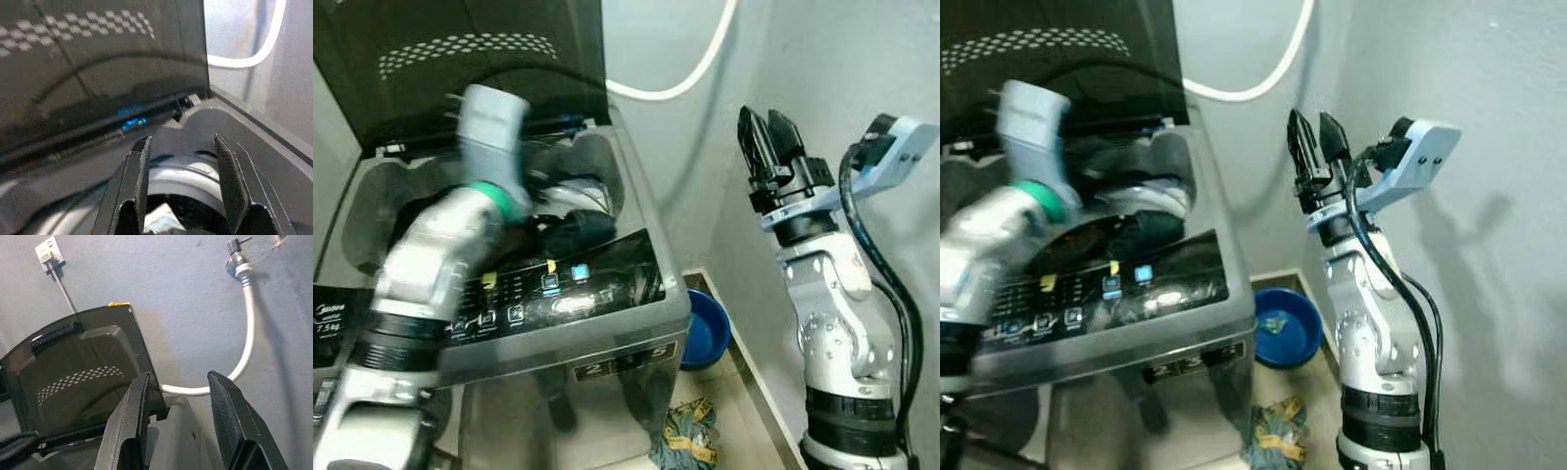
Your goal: Clothes washing
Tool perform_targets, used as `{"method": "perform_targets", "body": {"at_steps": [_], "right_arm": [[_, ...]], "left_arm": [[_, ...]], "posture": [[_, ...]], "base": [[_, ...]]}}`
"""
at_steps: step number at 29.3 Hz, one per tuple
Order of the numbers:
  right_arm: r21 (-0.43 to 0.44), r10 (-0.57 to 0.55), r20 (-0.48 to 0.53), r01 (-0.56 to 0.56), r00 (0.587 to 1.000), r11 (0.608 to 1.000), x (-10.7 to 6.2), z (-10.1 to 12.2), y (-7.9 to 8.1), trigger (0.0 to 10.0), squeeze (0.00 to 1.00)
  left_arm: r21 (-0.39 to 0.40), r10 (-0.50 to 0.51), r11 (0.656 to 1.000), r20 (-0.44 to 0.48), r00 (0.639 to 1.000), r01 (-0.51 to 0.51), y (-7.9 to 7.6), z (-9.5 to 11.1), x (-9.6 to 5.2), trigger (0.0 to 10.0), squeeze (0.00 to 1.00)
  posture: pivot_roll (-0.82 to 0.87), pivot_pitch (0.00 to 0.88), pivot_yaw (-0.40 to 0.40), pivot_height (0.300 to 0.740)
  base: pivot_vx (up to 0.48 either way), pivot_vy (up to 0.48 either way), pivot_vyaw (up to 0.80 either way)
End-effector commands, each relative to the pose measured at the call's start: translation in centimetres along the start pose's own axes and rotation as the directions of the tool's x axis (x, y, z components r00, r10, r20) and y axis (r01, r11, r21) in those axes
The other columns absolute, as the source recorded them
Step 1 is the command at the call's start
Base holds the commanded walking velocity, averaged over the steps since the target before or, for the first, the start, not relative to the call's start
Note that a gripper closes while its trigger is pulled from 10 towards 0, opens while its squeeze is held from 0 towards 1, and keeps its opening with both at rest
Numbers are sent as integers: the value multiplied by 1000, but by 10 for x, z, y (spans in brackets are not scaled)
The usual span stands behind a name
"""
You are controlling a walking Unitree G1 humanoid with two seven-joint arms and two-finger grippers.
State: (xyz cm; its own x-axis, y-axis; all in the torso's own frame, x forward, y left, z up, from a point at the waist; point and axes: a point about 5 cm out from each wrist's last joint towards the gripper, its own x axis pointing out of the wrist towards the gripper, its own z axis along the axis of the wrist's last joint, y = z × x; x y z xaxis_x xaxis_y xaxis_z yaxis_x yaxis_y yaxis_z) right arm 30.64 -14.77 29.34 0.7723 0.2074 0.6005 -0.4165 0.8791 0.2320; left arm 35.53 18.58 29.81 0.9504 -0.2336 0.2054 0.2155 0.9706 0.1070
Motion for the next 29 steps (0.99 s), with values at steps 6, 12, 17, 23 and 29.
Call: {"method": "perform_targets", "body": {"at_steps": [6,12,17,23,29], "right_arm": [[37,12,-13,-11,1000,999,-1,-4,8,10000,0],[28,19,-19,-18,1000,999,-2,-6,14,10000,0],[-139,6,-31,-11,999,990,-5,-6,19,10000,0],[-323,-55,-52,35,997,946,-14,-7,16,10000,0],[-382,-157,-52,125,986,915,-22,-4,-1,10000,0]], "left_arm": [[46,-346,938,85,934,343,-38,14,-17,10000,0],[103,-510,860,163,845,499,-66,27,-26,10000,0],[68,-608,791,187,771,608,-102,22,-33,10000,0],[92,-621,783,166,766,615,-114,13,-28,10000,0],[77,-538,842,183,823,533,-99,16,-19,10000,0]], "posture": [[69,83,116,740],[76,87,127,740],[69,98,151,740],[51,123,173,740],[44,140,191,740]], "base": [[0,0,0],[0,0,0],[0,0,0],[0,0,0],[0,0,0]]}}
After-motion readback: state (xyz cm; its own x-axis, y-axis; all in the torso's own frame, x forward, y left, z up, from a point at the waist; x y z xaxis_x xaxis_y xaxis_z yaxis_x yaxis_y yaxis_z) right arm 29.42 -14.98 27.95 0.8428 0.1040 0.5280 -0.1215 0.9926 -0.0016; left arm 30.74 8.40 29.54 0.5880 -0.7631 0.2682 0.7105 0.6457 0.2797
